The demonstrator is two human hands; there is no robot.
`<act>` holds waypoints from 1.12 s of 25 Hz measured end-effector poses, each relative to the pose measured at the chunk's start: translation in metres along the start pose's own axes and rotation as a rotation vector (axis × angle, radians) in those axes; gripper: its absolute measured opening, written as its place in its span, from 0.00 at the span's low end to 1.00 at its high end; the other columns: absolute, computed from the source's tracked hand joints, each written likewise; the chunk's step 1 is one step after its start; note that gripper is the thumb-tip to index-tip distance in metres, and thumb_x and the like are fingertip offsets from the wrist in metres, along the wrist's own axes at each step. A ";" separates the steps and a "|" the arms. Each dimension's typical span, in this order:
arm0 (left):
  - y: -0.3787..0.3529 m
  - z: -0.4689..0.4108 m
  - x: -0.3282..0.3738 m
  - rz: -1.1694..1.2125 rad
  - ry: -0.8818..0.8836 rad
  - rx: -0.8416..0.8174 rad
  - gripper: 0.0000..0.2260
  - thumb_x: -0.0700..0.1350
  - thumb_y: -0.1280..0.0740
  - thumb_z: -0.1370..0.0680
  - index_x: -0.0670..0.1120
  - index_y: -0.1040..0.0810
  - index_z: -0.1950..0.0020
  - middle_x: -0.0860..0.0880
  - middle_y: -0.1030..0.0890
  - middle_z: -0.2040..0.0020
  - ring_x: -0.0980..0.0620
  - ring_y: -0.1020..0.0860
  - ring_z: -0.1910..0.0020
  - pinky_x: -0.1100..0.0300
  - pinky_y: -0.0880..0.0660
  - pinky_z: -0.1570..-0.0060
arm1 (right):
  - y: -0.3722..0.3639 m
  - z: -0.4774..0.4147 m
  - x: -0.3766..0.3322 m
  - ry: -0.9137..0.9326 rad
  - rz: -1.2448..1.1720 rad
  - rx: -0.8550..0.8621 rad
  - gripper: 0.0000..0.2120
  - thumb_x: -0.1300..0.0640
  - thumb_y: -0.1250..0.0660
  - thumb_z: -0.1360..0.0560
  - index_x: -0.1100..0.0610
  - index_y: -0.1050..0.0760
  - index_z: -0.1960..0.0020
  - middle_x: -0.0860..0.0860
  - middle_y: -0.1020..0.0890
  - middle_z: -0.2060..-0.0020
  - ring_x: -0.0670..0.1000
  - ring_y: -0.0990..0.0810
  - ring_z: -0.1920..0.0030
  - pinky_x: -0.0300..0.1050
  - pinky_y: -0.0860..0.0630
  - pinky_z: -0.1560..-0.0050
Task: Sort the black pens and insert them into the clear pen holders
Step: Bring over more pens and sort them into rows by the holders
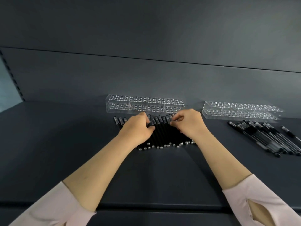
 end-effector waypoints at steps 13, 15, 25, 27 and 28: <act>0.006 0.014 0.090 -0.402 -0.387 0.204 0.14 0.53 0.37 0.21 0.47 0.26 0.38 0.49 0.23 0.41 0.45 0.27 0.39 0.49 0.30 0.38 | 0.117 0.039 0.015 0.113 0.397 0.073 0.15 0.55 0.28 0.29 0.54 0.21 0.42 0.52 0.20 0.44 0.54 0.22 0.45 0.47 0.25 0.43; -0.001 0.021 0.127 -0.424 -0.434 0.224 0.13 0.51 0.37 0.20 0.47 0.26 0.39 0.49 0.23 0.42 0.46 0.27 0.40 0.50 0.30 0.40 | 0.148 0.055 0.032 0.087 0.415 0.091 0.16 0.55 0.28 0.29 0.53 0.22 0.42 0.51 0.20 0.44 0.54 0.22 0.44 0.49 0.25 0.42; -0.130 0.092 0.350 -0.332 -0.621 0.139 0.13 0.50 0.38 0.20 0.46 0.26 0.38 0.49 0.24 0.41 0.45 0.28 0.39 0.51 0.30 0.40 | 0.332 0.180 0.208 -0.153 0.448 0.191 0.17 0.52 0.28 0.27 0.53 0.24 0.40 0.50 0.21 0.48 0.54 0.21 0.49 0.52 0.22 0.46; -0.162 0.108 0.394 -0.314 -0.665 0.120 0.13 0.51 0.38 0.20 0.47 0.26 0.39 0.49 0.24 0.41 0.46 0.28 0.39 0.52 0.29 0.41 | 0.365 0.205 0.250 -0.204 0.457 0.201 0.17 0.51 0.28 0.28 0.53 0.24 0.41 0.50 0.21 0.47 0.54 0.21 0.49 0.51 0.23 0.46; -0.176 0.114 0.414 -0.313 -0.687 0.109 0.13 0.51 0.38 0.20 0.47 0.26 0.39 0.49 0.24 0.41 0.46 0.28 0.39 0.52 0.29 0.41 | 0.380 0.216 0.269 -0.228 0.467 0.207 0.17 0.51 0.28 0.28 0.53 0.24 0.41 0.50 0.21 0.47 0.54 0.21 0.50 0.51 0.23 0.46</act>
Point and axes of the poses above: each hand's wrist, its own z-axis away from the middle knuckle, its own y-axis out of the back of the hand, x = y × z, the point moved 4 cm from there along -z, towards the middle knuckle
